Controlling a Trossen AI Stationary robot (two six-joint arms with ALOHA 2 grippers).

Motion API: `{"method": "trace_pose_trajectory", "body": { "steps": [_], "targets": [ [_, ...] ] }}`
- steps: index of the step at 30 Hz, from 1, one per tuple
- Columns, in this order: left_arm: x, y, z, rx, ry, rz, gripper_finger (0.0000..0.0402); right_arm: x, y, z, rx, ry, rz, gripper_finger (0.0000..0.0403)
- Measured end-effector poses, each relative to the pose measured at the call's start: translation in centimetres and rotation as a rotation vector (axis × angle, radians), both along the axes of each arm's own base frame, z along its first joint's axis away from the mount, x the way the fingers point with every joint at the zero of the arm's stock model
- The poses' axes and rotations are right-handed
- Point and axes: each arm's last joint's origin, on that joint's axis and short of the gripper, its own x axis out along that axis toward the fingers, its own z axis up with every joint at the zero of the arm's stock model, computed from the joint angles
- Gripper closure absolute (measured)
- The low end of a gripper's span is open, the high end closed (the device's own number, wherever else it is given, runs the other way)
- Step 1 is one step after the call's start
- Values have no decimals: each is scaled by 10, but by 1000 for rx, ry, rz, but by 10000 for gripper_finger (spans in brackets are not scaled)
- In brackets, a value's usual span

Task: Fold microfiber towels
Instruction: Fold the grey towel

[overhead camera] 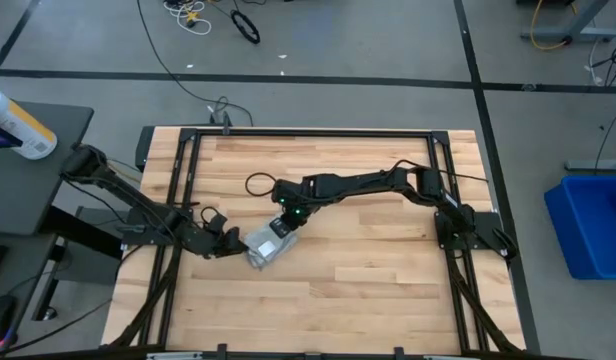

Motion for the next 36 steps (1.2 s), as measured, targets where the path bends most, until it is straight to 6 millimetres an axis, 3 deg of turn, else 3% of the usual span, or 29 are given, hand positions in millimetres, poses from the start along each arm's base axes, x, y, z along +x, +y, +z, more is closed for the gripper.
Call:
{"method": "trace_pose_trajectory", "body": {
  "steps": [5,8,10,17,24,36],
  "targets": [
    [13,0,18,11,-212,8,287,0,-1,0,-3,-2,2,393],
    [16,4,17,25,-217,44,371,0,-3,0,-3,-2,0,393],
    [17,5,13,29,-185,31,390,0,-3,0,-3,-2,0,393],
    [26,-1,2,0,-143,-39,398,0,-3,0,-5,-4,5,393],
    [34,-7,-24,-46,-14,-105,399,0,-2,1,-2,-3,4,393],
    [49,-10,-37,-100,-52,-137,400,13,20,32,7,-125,82,393]
  ]
}}
